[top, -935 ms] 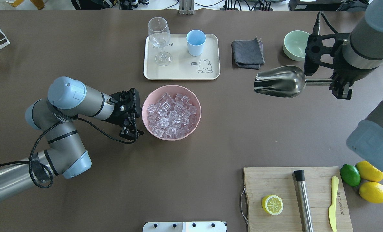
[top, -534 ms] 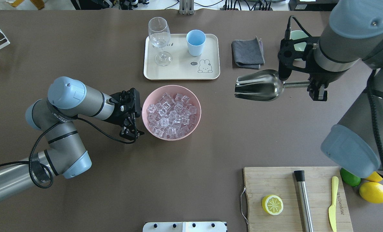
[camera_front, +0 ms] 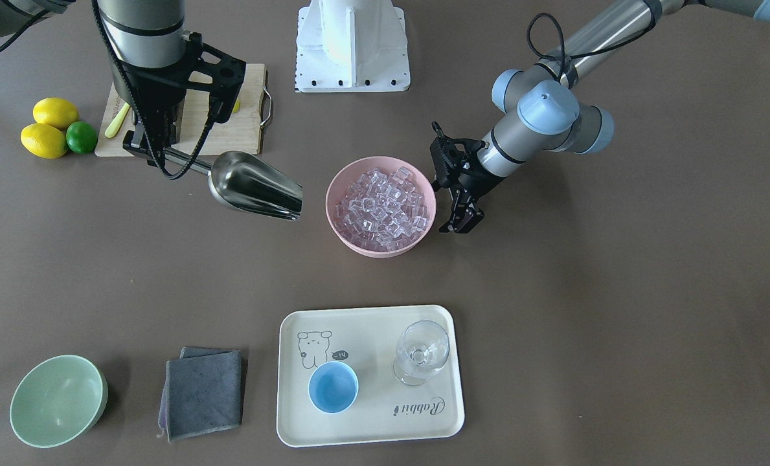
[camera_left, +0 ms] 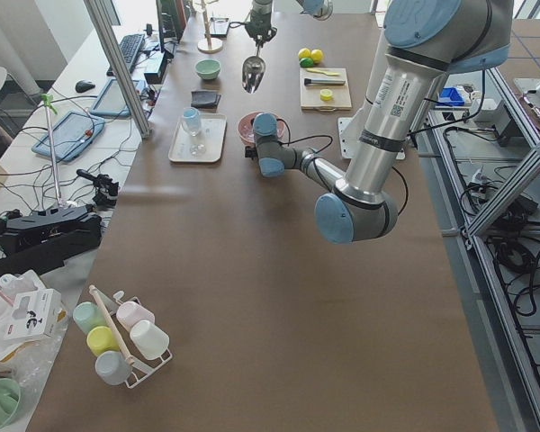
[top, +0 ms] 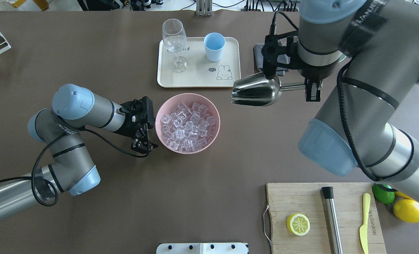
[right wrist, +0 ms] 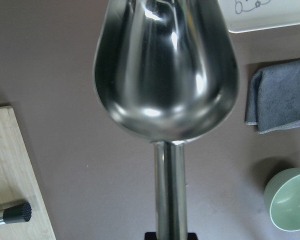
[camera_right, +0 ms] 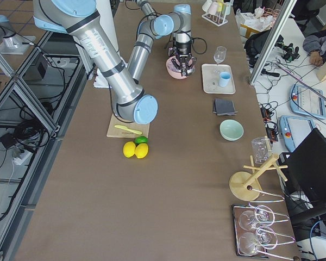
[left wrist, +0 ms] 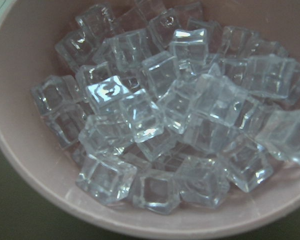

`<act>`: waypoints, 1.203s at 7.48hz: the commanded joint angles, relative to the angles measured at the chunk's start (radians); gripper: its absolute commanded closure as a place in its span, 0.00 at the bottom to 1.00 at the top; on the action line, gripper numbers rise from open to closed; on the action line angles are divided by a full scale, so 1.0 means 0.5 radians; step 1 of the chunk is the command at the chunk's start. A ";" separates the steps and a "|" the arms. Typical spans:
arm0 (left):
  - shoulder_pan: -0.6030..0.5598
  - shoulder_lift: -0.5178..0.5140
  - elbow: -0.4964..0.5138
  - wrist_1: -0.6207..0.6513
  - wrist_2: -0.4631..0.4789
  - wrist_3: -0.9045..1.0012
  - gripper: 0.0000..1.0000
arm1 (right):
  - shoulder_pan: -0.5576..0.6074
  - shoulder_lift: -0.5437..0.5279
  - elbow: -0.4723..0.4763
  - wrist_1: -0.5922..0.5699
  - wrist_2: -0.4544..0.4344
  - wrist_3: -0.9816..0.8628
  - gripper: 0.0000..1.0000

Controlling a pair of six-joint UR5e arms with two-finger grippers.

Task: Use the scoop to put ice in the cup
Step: 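Carry the metal scoop with the right gripper toward the pink bowl, then lower the scoop tip into the ice cubes with the right gripper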

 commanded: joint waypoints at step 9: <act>0.000 0.006 0.000 -0.012 0.003 0.000 0.01 | -0.278 0.712 -0.705 -0.498 -0.290 0.002 1.00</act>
